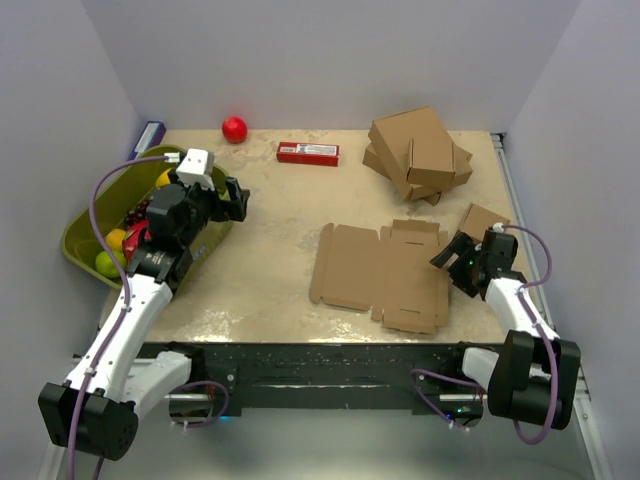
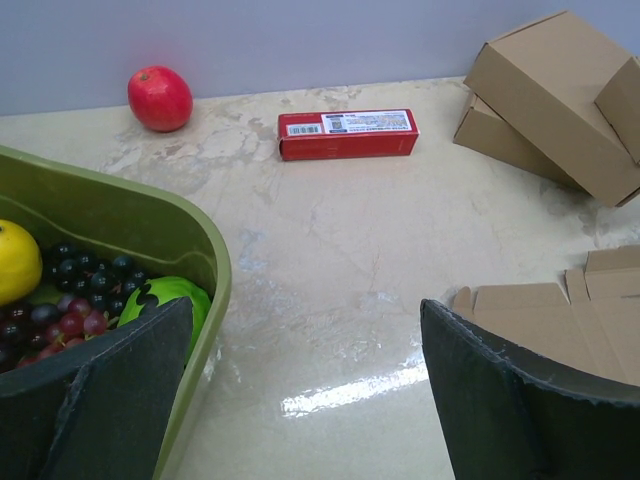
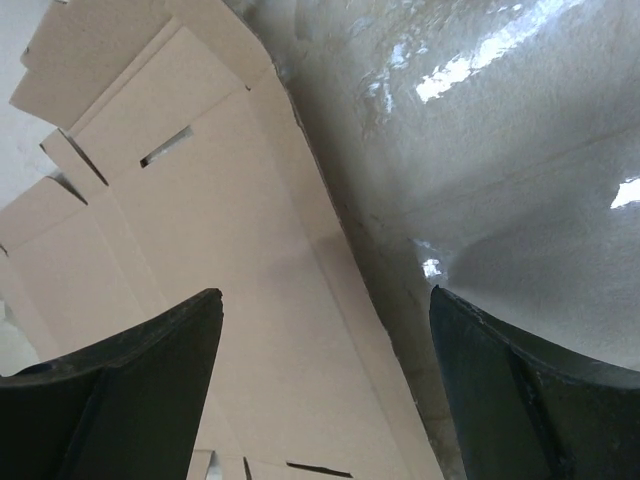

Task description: Fold the paper box

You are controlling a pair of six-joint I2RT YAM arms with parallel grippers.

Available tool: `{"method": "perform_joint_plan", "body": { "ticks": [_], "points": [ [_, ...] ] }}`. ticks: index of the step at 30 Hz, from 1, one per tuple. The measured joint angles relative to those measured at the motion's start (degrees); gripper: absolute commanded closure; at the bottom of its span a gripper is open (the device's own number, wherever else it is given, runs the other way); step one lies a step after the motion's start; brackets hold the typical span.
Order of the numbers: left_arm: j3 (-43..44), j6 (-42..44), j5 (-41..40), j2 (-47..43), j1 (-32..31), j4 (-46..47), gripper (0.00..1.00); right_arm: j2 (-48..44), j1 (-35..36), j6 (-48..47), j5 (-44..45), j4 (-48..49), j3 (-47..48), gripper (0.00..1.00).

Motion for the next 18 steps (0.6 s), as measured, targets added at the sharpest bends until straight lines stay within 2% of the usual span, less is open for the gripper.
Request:
{"method": "perform_joint_plan", "body": {
  "ticks": [12,14,17,18],
  "points": [
    [0.0,0.0,2.3,0.0,0.0,0.2,0.0,3.1,-0.2,-0.4,-7.7,6.9,-2.6,0.14],
    [0.0,0.0,2.8,0.0,0.0,0.5,0.0,3.5,-0.2,-1.1,-9.1,7.5,-2.6,0.16],
    [0.0,0.0,3.8,0.0,0.0,1.0,0.0,3.9,-0.2,-1.9,-11.8,9.6,-3.5,0.26],
    [0.0,0.0,4.1,0.0,0.0,1.2,0.0,4.0,-0.2,-2.2,-12.8,10.4,-4.1,0.34]
  ]
}}
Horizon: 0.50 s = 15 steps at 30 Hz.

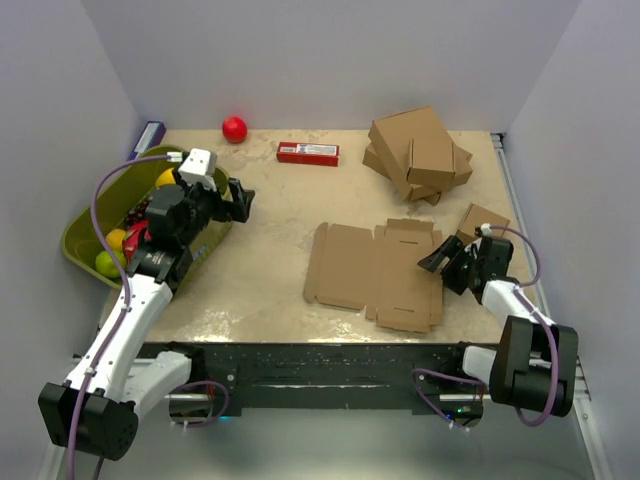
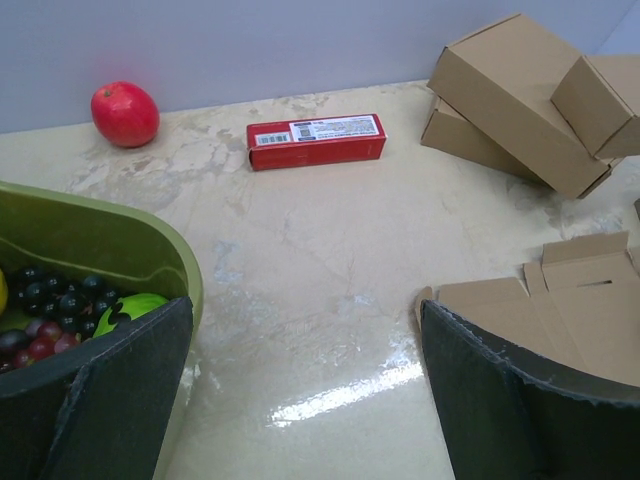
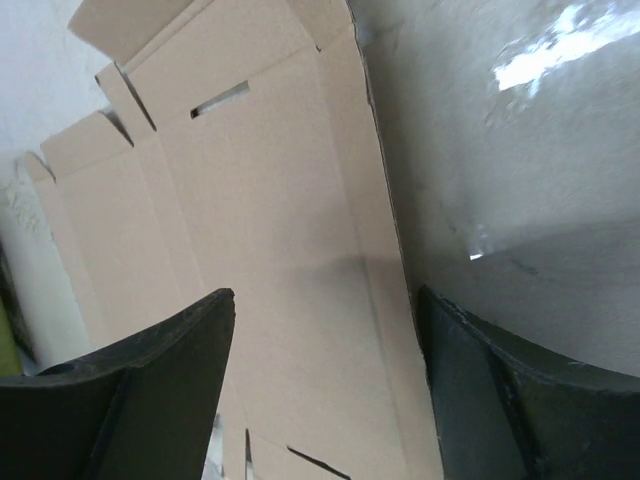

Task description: Fold the paper box

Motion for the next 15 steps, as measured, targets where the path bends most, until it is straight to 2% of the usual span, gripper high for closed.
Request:
{"method": "perform_joint_plan", "body": {
  "ticks": [11,14,15],
  "points": [
    [-1.1,0.0,2.8,-0.4,0.0,0.1,0.0,3.4,0.0,-2.1,-9.8,9.2,-2.7,0.63],
    [-1.4,0.2,4.9,-0.4,0.0,0.7,0.0,5.2,0.0,-2.4,-12.8,12.3,-3.1,0.73],
    [-1.6,0.2,5.8,-0.4,0.0,1.1,0.0,5.8,0.0,-2.3,-13.7,13.4,-3.1,0.83]
  ]
}}
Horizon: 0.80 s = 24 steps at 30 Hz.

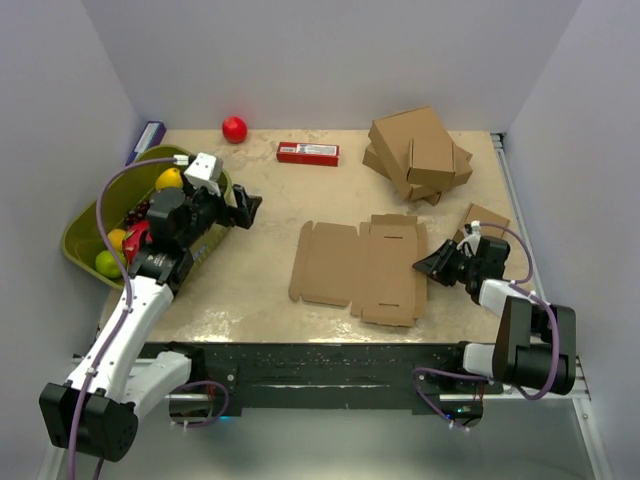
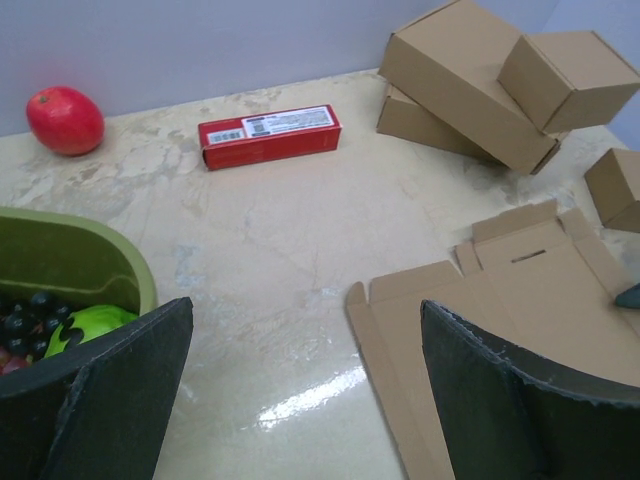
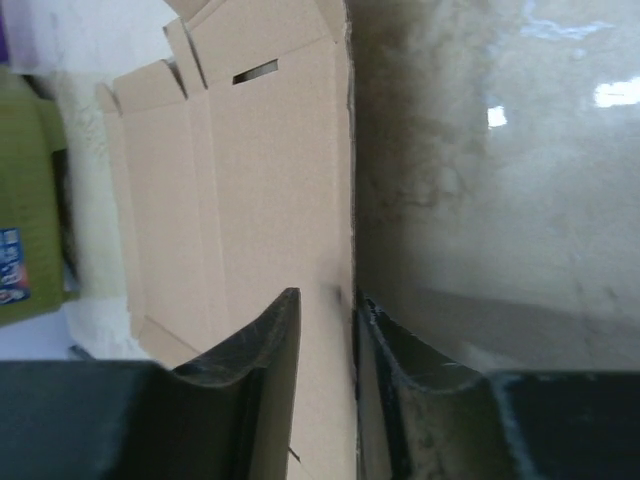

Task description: Fold the paper box

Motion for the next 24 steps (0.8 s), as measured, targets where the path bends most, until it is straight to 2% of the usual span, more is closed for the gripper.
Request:
{"method": "perform_joint_plan", "body": {
  "ticks": [3,4,9,14,20,24],
  "points": [
    [-0.3,0.0,3.0,0.0,0.0,1.2,0.0,1.9,0.0,0.6,-3.4,3.9,0.0,0.98],
    [-0.3,0.2,3.7,0.1,0.0,1.5,0.0,2.3,0.0,1.0,-4.4,5.0,0.0,1.0],
    [-0.3,1.1,6.7,1.6,-0.4,1.9,0.0,2.2,1.6,1.6,-6.9,8.4,0.0,1.0],
    [-0.3,1.4,11.4,2.9,-1.0,2.5,0.0,0.4,7.5,0.4,-5.3,6.8,2.5,1.0],
    [-0.3,1.5,23.8,6.4,-2.1,5.7,0.0,1.5,21.7,-4.9,-1.8,0.4,14.3,1.0],
    [-0.3,2.6,30.3,8.8,-2.8,5.8,0.0,5.3,27.0,-9.0,-2.0,-4.4,23.9,1.0]
  ]
}}
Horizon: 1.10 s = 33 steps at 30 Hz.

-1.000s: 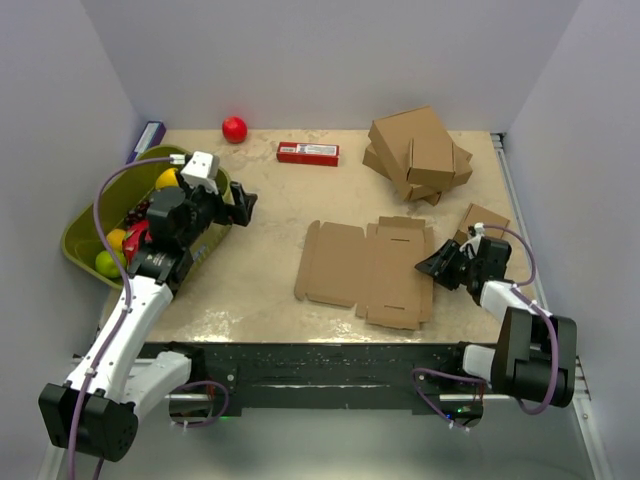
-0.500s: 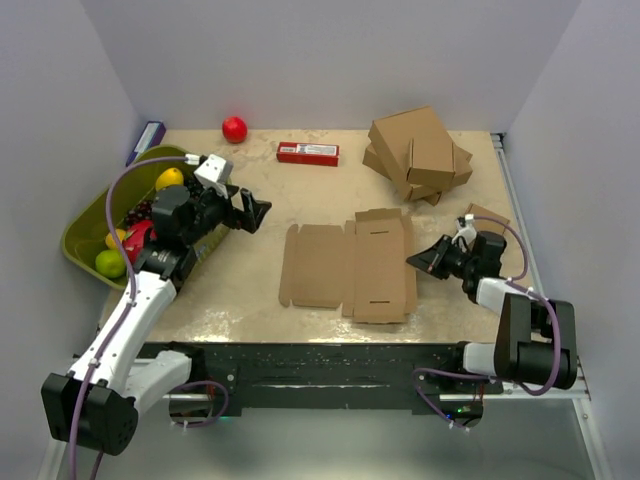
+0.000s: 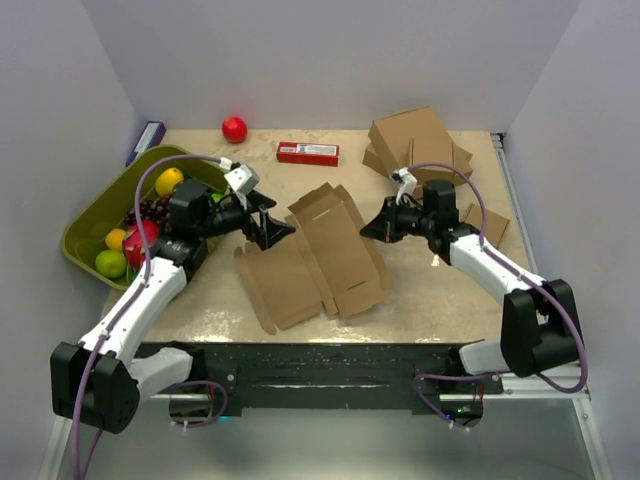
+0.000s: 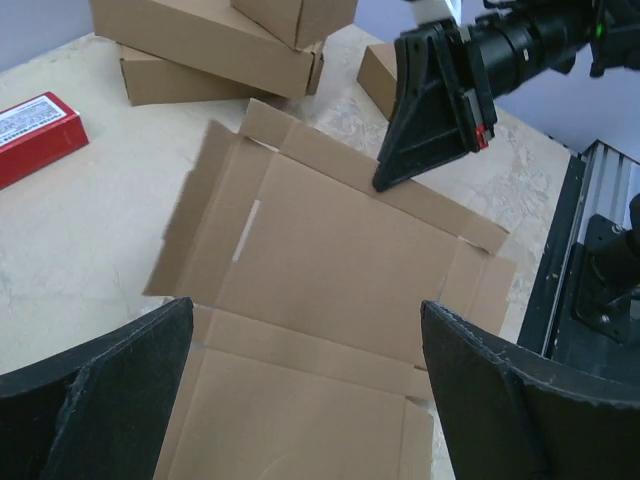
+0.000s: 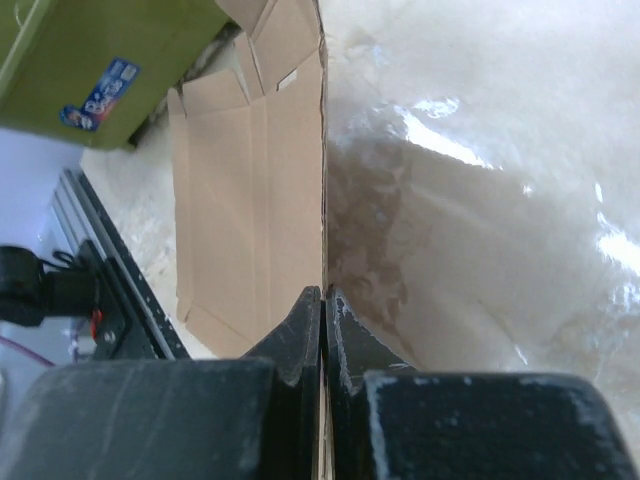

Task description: Fold the paper box

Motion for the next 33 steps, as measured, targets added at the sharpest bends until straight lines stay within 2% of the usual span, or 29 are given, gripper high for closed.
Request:
{"method": "perform_joint_plan", "body": {
  "ticks": [3,8,17,27,33],
  "points": [
    [0.1,1.8,0.4,0.1,0.0,-1.3,0.0,1.4,2.6,-3.5,0.3,-5.6,5.7,1.0],
    [0.4,5.3,-4.0,-2.2,0.0,-4.3,0.0,1.7,7.3,-9.4,1.3,-13.8,13.3,1.0],
    [0.5,7.5,-10.1,-3.7,0.1,-5.0,0.0,1.5,13.0,-15.8,2.9,-22.9,15.9,1.0],
    [0.7,8.0,-6.7,2.0,0.1,-6.0,0.0,-1.4,15.8,-18.2,3.9,-26.4,18.1,1.0],
    [0.7,8.0,-4.7,2.5,0.1,-6.0,0.0,-2.3,16.4,-20.4,3.0,-28.0,19.1,1.0]
  ]
}}
